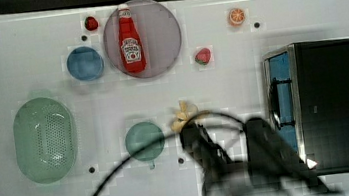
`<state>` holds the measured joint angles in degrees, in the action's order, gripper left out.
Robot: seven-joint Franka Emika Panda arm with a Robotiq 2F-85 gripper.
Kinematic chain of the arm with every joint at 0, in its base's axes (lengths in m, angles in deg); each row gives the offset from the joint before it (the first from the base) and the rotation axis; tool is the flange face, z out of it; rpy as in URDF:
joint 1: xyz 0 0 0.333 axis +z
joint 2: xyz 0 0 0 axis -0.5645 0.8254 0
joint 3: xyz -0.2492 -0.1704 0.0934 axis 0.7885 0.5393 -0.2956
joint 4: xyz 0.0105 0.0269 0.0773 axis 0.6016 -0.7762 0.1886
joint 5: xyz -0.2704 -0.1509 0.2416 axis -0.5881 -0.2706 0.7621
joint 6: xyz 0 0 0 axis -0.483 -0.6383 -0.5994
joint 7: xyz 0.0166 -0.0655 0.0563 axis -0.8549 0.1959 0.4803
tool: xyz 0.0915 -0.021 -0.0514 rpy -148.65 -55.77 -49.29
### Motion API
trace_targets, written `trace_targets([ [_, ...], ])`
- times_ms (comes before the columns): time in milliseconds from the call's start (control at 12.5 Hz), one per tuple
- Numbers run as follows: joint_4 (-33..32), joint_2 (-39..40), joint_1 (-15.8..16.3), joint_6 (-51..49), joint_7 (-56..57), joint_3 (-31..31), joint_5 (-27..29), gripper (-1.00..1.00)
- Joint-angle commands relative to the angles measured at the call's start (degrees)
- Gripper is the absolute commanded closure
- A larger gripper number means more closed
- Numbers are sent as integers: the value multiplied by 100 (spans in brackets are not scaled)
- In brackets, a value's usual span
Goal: Pick banana from table and place on oven.
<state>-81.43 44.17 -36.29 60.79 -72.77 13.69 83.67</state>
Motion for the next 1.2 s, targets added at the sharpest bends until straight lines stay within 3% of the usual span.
trace_targets([
  [80,-704,1212,69,337,-139,-106,26,-100],
  [720,-1335,3102,69,2772,-139,-101,27,-100],
  [1200,-2195,3812,67,4650,-139,-95,31,-100],
])
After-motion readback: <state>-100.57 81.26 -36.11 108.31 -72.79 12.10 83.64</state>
